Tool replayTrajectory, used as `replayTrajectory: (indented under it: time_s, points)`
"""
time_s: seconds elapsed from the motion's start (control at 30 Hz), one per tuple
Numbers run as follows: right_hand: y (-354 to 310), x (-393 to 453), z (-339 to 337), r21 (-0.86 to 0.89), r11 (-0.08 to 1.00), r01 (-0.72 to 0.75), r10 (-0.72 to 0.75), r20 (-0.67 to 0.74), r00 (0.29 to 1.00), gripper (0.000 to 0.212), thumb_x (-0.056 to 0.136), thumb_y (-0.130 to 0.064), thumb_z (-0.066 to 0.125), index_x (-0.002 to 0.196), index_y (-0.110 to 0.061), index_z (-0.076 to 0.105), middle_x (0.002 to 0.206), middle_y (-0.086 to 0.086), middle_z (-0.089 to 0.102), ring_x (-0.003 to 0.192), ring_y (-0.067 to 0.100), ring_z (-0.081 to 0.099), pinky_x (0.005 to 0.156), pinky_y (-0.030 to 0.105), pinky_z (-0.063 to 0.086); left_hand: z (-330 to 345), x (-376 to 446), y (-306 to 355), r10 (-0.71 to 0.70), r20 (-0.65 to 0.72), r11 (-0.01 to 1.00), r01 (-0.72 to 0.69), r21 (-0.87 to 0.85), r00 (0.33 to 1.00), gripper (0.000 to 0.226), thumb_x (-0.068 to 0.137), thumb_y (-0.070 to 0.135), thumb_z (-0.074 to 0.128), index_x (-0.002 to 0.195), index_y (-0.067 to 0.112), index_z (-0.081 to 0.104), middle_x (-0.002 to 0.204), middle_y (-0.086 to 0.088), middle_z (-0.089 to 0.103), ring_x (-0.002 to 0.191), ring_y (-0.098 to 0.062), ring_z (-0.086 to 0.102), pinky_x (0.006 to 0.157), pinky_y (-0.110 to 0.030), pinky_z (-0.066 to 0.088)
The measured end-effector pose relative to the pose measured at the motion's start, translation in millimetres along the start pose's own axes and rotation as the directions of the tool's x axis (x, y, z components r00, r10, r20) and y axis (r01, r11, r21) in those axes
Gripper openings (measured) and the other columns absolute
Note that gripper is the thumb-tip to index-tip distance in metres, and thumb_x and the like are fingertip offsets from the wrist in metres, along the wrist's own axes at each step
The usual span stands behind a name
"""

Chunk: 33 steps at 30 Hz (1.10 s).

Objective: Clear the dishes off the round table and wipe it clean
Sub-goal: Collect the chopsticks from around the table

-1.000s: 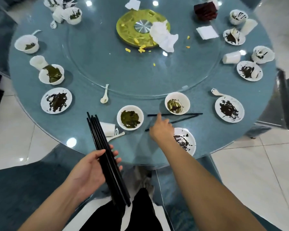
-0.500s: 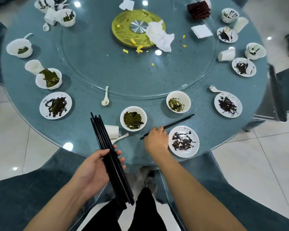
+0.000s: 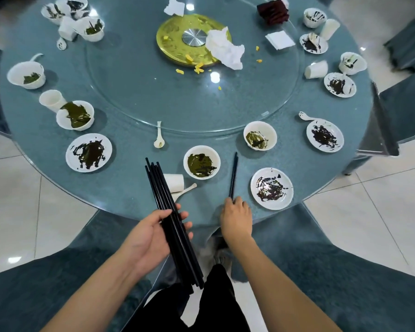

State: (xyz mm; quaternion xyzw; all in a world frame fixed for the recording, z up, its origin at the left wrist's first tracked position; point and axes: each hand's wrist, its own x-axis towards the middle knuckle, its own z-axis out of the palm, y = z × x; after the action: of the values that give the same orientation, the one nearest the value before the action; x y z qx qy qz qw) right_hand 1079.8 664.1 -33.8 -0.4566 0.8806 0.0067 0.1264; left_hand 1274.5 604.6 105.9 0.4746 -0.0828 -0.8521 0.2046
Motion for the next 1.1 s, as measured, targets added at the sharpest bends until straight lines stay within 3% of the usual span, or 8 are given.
replayTrajectory:
  time_s: [0.13,0.27,0.37,0.5,0.73,0.9,1.0,1.1]
  points:
    - [11.4,19.9,-7.6,0.096,0.986,-0.139,0.140,-0.003,0.990,0.017,0.084,-0.014,0.066,0.097,-0.010,0.055,0.092,0.015,0.064,0.084,0.038,0.064,0.070,0.043,0.047,-9.4,-0.1,0.7,0.014,-0.001,1.000,-0.014,0.007,1.000,0.033,0.088,0.018,0.054,0.119,0.008,0.064,0.096,-0.012,0.070,0.088,-0.031,0.065,0.084,-0.050,0.054]
    - [15.3,30.9,-16.3,0.281,0.904,-0.324,0.300,0.126,0.946,0.027,0.086,-0.023,0.062,0.107,-0.009,0.054,0.107,0.016,0.066,0.102,0.037,0.064,0.087,0.043,0.050,-16.1,0.2,-0.3,0.026,-0.005,1.000,-0.026,0.005,1.000,0.032,0.089,0.018,0.054,0.117,0.008,0.065,0.097,-0.012,0.070,0.089,-0.031,0.065,0.084,-0.050,0.055]
    - [18.2,41.1,-19.6,0.413,0.768,-0.490,0.392,0.302,0.869,0.028,0.082,-0.021,0.069,0.107,-0.010,0.064,0.108,0.012,0.069,0.104,0.033,0.066,0.090,0.039,0.053,-16.7,1.5,-1.3,0.033,-0.015,0.999,-0.033,-0.006,0.999,0.030,0.091,0.017,0.052,0.117,0.007,0.064,0.095,-0.013,0.071,0.088,-0.031,0.066,0.088,-0.051,0.055]
    - [20.4,47.3,-16.9,0.424,0.719,-0.551,0.412,0.379,0.829,0.034,0.073,-0.027,0.072,0.100,-0.008,0.069,0.103,0.012,0.072,0.095,0.030,0.069,0.087,0.039,0.057,-18.6,1.9,-3.0,0.036,-0.021,0.999,-0.036,-0.009,0.999,0.028,0.095,0.016,0.050,0.117,0.006,0.065,0.096,-0.013,0.071,0.089,-0.032,0.066,0.089,-0.052,0.054]
    - [13.0,38.5,-29.3,0.406,0.770,-0.492,0.384,0.321,0.866,0.030,0.081,-0.030,0.067,0.100,-0.007,0.067,0.101,0.012,0.070,0.095,0.031,0.068,0.081,0.037,0.056,-23.9,3.1,-4.9,0.040,0.000,0.999,-0.040,0.005,0.999,0.030,0.093,0.017,0.052,0.119,0.007,0.064,0.098,-0.014,0.070,0.089,-0.032,0.066,0.090,-0.052,0.053]
    - [10.2,9.6,-60.4,0.503,0.750,-0.429,0.335,0.269,0.903,0.018,0.085,-0.027,0.069,0.092,-0.011,0.071,0.089,0.007,0.071,0.089,0.028,0.068,0.082,0.035,0.055,-14.0,12.2,-7.9,0.025,0.020,0.997,-0.026,0.074,1.000,0.027,0.097,0.016,0.049,0.118,0.006,0.063,0.096,-0.013,0.071,0.086,-0.031,0.066,0.089,-0.051,0.054]
    - [4.8,-27.4,-94.6,0.581,0.753,-0.309,0.251,0.181,0.951,0.008,0.083,-0.024,0.070,0.083,-0.016,0.070,0.083,0.002,0.073,0.083,0.022,0.067,0.078,0.029,0.051,-0.5,16.7,-13.2,-0.006,0.042,0.993,0.001,0.121,0.999,0.023,0.101,0.015,0.045,0.115,0.007,0.062,0.093,-0.012,0.070,0.083,-0.030,0.065,0.089,-0.050,0.051]
    - [-0.2,-66.1,-127.1,0.619,0.752,-0.228,0.155,0.171,0.973,0.009,0.081,-0.024,0.071,0.079,-0.016,0.068,0.067,-0.006,0.068,0.064,0.005,0.061,0.064,0.017,0.046,12.7,22.3,-23.1,-0.045,0.066,0.986,0.034,0.161,0.997,0.021,0.100,0.015,0.045,0.113,0.009,0.062,0.093,-0.012,0.070,0.082,-0.029,0.065,0.084,-0.047,0.052]
